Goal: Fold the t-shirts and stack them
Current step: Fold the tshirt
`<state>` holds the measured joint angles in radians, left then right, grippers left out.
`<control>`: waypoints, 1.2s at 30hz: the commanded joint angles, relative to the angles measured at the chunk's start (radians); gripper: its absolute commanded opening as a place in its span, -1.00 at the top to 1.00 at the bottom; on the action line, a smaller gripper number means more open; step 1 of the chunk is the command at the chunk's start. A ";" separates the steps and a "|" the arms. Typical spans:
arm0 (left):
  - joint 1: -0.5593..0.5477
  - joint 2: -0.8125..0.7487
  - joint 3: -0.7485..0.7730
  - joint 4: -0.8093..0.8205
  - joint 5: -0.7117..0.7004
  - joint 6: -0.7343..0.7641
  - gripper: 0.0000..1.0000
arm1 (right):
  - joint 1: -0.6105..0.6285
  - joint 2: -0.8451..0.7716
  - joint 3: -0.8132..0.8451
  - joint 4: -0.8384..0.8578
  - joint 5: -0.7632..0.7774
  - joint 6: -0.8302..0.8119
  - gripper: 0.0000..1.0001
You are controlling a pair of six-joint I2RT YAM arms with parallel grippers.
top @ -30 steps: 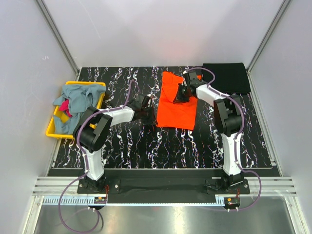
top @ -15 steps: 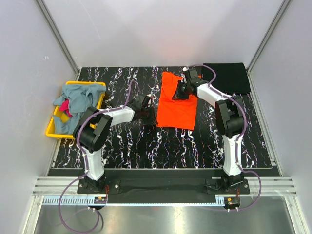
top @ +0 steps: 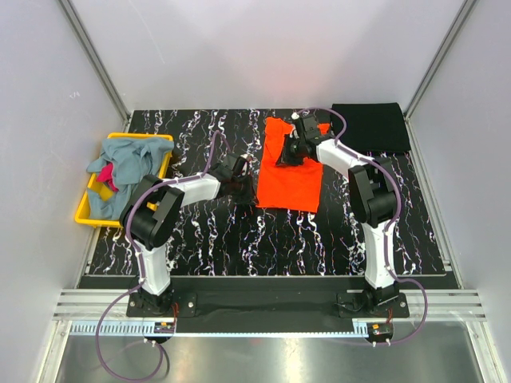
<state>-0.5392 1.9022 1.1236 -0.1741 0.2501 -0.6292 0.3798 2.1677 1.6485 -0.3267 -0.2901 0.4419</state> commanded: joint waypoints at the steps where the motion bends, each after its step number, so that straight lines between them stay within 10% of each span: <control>1: -0.011 0.005 0.004 -0.041 -0.025 0.006 1.00 | 0.004 0.010 0.019 0.029 0.040 -0.022 0.88; 36: -0.011 -0.025 -0.007 -0.042 -0.015 0.006 1.00 | -0.010 0.122 0.165 -0.017 0.196 -0.101 0.91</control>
<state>-0.5411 1.9018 1.1236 -0.1745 0.2504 -0.6292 0.3756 2.2570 1.7660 -0.3428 -0.1204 0.3763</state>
